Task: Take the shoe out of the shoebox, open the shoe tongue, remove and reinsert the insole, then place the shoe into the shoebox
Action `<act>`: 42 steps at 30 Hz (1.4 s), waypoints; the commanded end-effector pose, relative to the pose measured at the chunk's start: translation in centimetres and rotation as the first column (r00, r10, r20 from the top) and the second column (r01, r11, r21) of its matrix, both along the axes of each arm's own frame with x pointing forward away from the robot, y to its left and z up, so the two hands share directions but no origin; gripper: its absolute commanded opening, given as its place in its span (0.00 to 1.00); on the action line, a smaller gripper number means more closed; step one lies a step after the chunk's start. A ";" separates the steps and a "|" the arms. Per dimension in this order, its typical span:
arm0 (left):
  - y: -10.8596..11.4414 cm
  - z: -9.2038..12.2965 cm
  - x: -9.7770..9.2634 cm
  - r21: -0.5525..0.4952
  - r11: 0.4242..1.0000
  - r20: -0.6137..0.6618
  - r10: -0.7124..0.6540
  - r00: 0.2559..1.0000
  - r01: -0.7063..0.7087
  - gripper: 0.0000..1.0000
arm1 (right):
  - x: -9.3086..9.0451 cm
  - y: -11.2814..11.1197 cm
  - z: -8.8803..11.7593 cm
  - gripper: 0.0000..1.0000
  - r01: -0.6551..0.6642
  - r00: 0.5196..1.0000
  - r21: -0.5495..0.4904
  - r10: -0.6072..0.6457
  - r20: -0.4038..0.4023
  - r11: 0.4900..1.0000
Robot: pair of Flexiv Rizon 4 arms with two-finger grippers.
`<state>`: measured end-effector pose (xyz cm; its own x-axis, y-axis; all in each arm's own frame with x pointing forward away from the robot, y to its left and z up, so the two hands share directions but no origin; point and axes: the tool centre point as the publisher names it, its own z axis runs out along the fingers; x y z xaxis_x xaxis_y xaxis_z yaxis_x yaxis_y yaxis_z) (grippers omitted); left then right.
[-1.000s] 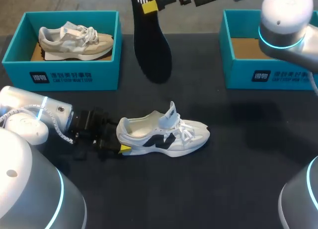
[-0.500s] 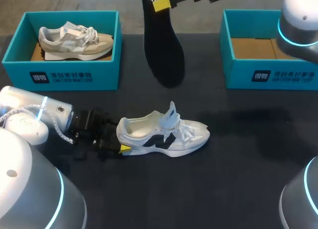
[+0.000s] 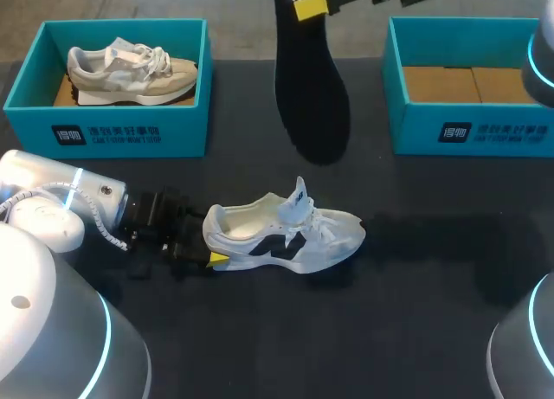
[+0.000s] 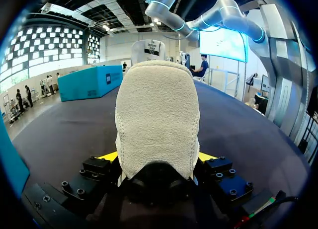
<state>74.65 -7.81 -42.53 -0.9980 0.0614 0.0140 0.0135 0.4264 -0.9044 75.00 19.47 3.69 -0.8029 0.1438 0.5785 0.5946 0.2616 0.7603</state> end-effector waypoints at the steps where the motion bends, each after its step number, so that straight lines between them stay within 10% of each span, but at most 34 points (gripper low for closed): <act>1: -0.1 -0.3 0.1 0.001 1.000 0.000 0.000 1.000 0.000 0.00 | -1.7 -0.9 0.1 0.00 0.032 0.999 -0.004 -0.032 -0.015 0.999; 42: -0.1 -0.3 0.1 0.001 1.000 0.000 0.000 1.000 0.000 0.00 | -9.1 -3.9 -1.2 0.00 0.058 0.973 -0.017 -0.060 -0.221 0.998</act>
